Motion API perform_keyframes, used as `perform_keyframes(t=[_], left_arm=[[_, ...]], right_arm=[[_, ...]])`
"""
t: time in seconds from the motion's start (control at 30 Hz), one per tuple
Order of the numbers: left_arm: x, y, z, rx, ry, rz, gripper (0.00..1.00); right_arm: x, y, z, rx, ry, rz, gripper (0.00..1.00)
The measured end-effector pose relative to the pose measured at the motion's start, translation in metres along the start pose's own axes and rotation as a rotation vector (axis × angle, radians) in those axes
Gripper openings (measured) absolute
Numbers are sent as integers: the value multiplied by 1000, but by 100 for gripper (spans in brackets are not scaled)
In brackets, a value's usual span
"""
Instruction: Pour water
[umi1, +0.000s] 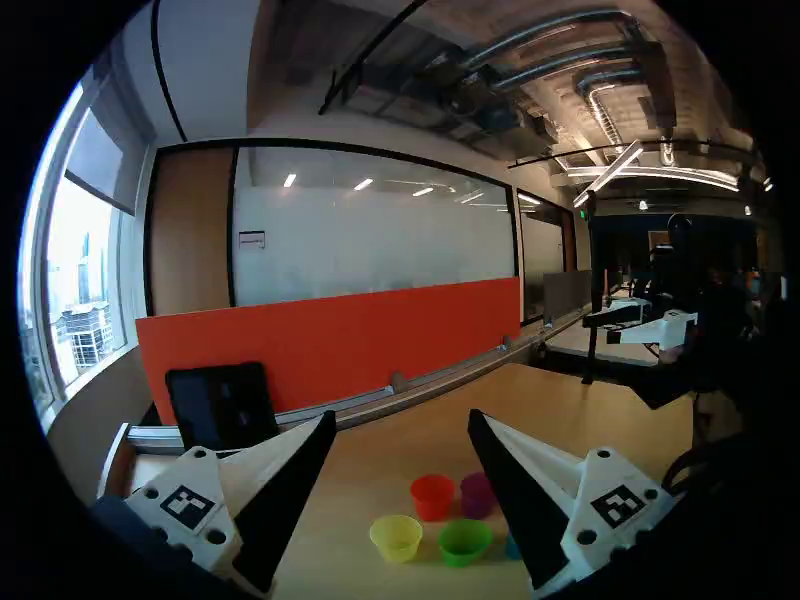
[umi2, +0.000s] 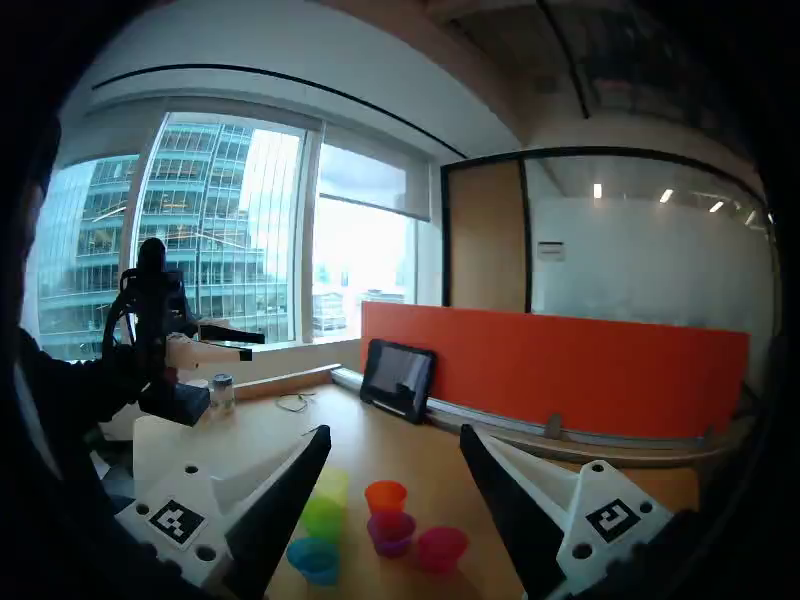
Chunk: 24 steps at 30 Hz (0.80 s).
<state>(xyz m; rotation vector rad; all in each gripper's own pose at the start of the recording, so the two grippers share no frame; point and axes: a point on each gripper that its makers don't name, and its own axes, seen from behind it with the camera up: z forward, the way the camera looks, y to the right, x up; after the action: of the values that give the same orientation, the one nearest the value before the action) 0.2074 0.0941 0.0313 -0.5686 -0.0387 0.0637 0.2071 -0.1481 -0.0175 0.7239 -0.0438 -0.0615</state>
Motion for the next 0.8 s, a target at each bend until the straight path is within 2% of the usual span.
perform_keyframes(t=[0.3, 0.6, 0.8], left_arm=[[-24, 9, 5, -46, -56, 25, 98], [-59, 22, 14, -93, -128, 62, 98], [-84, 30, 20, -121, -177, 68, 98]], right_arm=[[-22, -8, 1, 63, -64, -25, 100], [-52, -20, 4, 123, -132, -35, 100], [-71, -30, 4, 158, -166, -55, 100]])
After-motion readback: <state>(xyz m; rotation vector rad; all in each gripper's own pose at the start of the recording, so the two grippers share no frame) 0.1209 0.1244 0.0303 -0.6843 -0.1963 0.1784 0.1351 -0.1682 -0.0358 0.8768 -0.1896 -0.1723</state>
